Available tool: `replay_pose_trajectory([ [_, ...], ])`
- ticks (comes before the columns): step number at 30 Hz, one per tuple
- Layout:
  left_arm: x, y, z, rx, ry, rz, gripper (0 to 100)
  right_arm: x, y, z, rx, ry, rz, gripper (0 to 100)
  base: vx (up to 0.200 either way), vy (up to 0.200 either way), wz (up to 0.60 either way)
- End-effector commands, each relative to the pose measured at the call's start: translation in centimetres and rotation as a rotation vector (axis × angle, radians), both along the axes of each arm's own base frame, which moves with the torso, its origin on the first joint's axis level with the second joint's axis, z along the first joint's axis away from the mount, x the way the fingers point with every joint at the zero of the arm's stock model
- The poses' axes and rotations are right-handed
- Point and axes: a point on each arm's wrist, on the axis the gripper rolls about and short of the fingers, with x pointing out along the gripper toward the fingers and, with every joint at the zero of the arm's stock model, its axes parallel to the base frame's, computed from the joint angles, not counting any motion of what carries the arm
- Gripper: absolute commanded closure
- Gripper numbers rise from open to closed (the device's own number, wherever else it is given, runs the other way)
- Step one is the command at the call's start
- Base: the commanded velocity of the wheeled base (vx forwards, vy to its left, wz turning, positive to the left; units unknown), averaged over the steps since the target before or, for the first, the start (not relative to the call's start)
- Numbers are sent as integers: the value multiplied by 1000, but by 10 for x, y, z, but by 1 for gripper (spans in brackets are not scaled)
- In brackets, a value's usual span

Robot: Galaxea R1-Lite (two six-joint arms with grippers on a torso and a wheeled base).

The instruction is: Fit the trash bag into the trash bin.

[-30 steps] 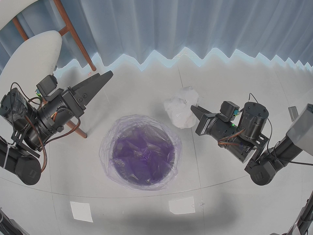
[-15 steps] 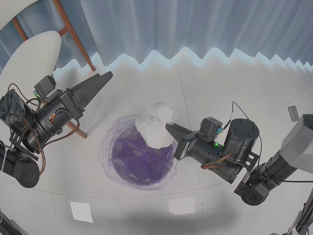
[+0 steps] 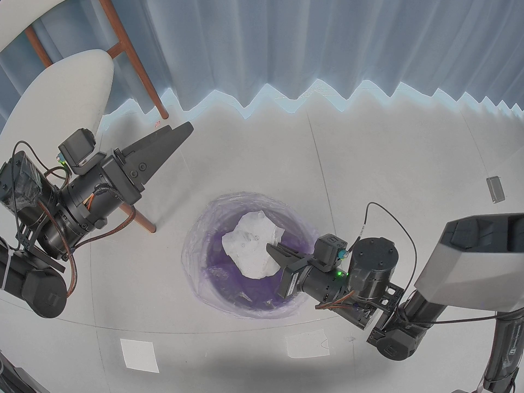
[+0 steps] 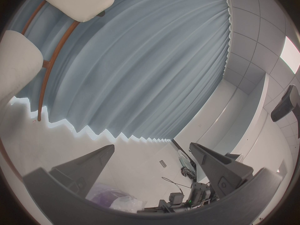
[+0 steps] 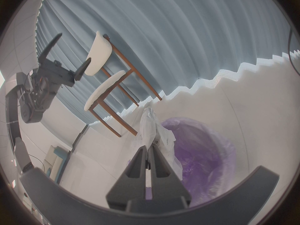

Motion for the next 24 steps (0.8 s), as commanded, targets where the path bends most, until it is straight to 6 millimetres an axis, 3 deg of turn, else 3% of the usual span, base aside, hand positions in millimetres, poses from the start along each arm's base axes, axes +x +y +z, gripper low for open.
replay_pose_trajectory([
  [1, -1, -2, 0, 0, 0, -8, 0, 10, -3, -46, -52, 49, -24, 100, 0, 0, 0],
  [3, 0, -2, 0, 1, 1, -8, 0, 12, -7, -56, -66, 61, -36, 100, 0, 0, 0],
  [12, 0, -2, -2, 3, 7, -8, 0, 18, -24, -61, -85, 88, -78, 100, 0, 0, 0],
  [24, 1, -4, -7, 44, -20, 10, 0, 28, -19, -67, -74, 75, -85, 100, 0, 0, 0],
])
